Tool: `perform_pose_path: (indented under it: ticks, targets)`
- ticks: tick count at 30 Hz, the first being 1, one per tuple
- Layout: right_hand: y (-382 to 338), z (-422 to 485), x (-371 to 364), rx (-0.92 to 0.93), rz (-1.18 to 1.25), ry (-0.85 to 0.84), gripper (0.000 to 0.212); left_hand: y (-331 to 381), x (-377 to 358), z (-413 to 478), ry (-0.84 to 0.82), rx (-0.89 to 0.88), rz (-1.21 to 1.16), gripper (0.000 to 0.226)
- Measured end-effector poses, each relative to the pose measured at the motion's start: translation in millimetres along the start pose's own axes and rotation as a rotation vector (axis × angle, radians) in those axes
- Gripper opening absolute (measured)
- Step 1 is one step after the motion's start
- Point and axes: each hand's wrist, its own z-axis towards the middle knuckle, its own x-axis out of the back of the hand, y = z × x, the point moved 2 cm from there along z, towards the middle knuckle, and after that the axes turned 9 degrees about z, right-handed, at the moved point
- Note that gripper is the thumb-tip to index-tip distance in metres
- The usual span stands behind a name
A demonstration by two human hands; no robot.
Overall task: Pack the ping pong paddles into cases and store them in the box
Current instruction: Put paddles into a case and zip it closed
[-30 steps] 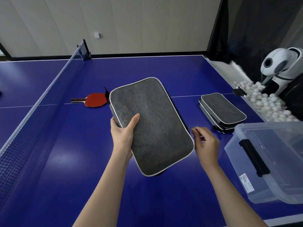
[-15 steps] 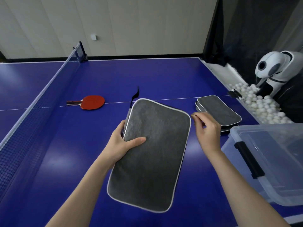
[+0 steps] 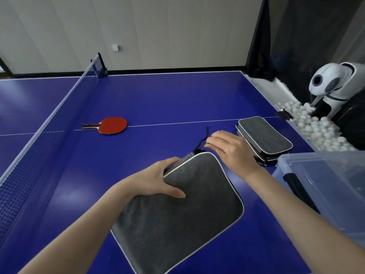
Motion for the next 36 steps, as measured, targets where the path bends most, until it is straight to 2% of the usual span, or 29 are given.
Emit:
perform_pose_path:
  ticks: [5, 8, 11, 17, 19, 21, 23, 26, 29, 33, 36]
  targets:
    - [2.3, 0.4, -6.0, 0.049, -0.031, -0.067, 0.024, 0.3, -4.8, 4.1, -0.021, 0.013, 0.018, 0.06]
    - [10.0, -3.2, -10.3, -0.053, 0.037, -0.103, 0.03, -2.3, -7.4, 5.1, 0.027, 0.032, 0.036, 0.061]
    - [18.2, -13.2, -15.9, -0.366, 0.226, -0.089, 0.032, -7.7, -12.4, 5.4, 0.134, 0.051, -0.015, 0.06]
    - [25.1, -58.3, -23.1, -1.092, 0.706, 0.181, 0.015, -24.9, -21.6, -4.8, 0.433, 0.129, -0.344, 0.056]
    - [11.9, -70.7, -29.0, -1.271, 0.882, 0.164, 0.02, -29.9, -26.4, -6.2, 0.54, 0.159, -0.458, 0.056]
    - [-5.6, -82.2, -39.1, -1.41, 1.1, 0.086, 0.037, -33.0, -31.9, -5.8, 0.629, 0.195, -0.532, 0.057]
    - [-21.0, -91.0, -51.0, -1.466, 1.25, -0.005, 0.059, -36.3, -37.0, -5.9, 0.697, 0.227, -0.581, 0.056]
    - [-33.9, -92.5, -64.3, -1.463, 1.267, -0.035, 0.075, -43.5, -42.1, -10.6, 0.764, 0.268, -0.616, 0.056]
    - [-40.4, -87.8, -75.5, -1.452, 1.224, 0.009, 0.069, -52.8, -47.4, -20.2, 0.774, 0.299, -0.634, 0.059]
    - [-54.4, -83.1, -96.3, -1.469, 1.217, 0.02, 0.048, -69.4, -49.6, -42.3, 0.787, 0.376, -0.615, 0.068]
    - [-68.4, -79.3, -115.2, -1.49, 1.197, 0.015, 0.043, -86.6, -53.8, -62.9, 0.82, 0.448, -0.552, 0.062]
